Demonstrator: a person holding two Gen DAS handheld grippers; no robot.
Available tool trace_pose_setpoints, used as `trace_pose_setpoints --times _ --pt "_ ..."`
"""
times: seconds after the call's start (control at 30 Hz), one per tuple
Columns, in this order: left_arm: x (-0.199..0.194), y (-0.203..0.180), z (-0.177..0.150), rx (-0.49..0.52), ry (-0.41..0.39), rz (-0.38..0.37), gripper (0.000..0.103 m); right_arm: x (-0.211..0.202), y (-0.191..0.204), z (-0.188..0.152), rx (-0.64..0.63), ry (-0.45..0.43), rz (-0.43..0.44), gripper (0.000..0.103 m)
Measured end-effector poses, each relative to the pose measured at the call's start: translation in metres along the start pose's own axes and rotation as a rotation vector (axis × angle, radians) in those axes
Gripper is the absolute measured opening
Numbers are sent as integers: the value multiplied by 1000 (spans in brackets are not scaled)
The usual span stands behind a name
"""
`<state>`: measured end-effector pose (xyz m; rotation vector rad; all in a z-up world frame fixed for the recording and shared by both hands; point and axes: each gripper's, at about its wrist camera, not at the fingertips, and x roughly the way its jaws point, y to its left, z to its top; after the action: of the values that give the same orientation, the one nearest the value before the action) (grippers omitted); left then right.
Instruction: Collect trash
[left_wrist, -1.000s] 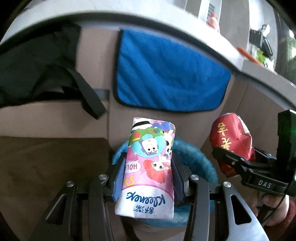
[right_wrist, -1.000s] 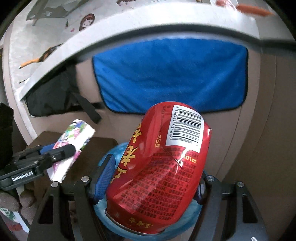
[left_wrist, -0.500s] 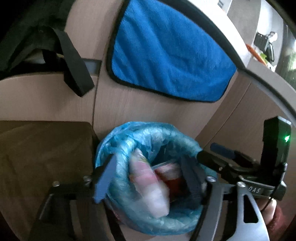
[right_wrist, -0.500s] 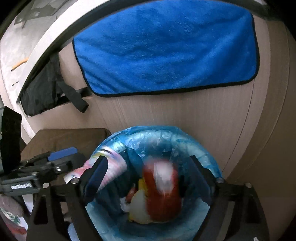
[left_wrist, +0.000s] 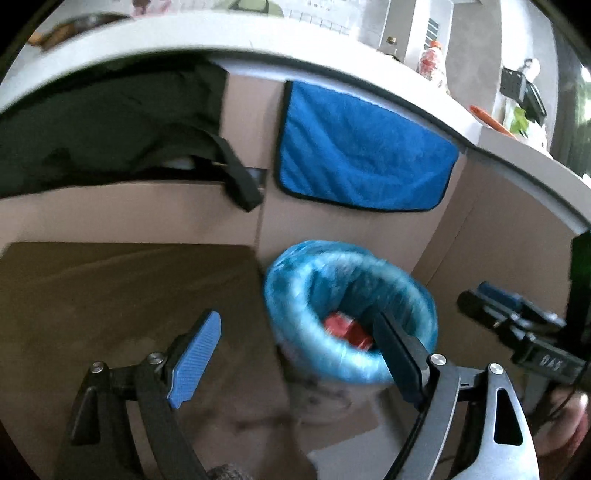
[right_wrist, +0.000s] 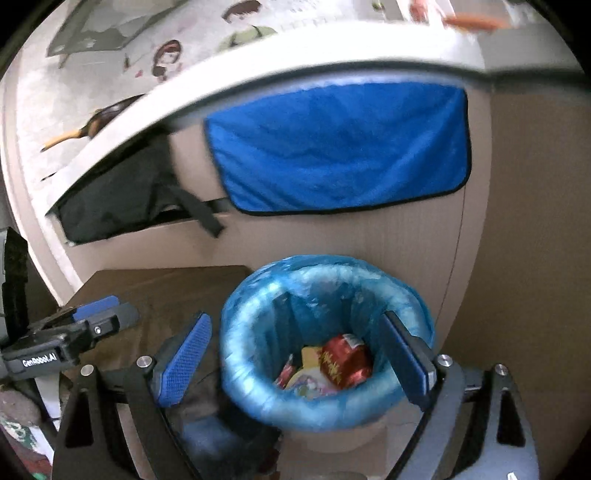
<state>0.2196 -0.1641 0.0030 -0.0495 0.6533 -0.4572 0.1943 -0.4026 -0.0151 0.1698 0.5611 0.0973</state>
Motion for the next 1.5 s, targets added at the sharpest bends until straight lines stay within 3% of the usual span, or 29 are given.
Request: trace_pose_setpoints --times 0.17,0.33,0.47,0.87,1.5 --pt "-69 -2 -36 81 -70 160 85 -56 42 -26 -59 -41 -1 91" --pt "-119 7 -75 49 -70 293 85 -100 85 -60 -111 -65 45 92" --pt "-153 6 -97 91 -111 378 85 -110 113 -82 -102 -3 62 95" --pt "-215 23 -134 18 -193 466 85 -138 159 -111 -102 -61 39 95" --pt "-226 34 -142 -7 -209 452 85 -152 183 -118 -154 -85 -6 95"
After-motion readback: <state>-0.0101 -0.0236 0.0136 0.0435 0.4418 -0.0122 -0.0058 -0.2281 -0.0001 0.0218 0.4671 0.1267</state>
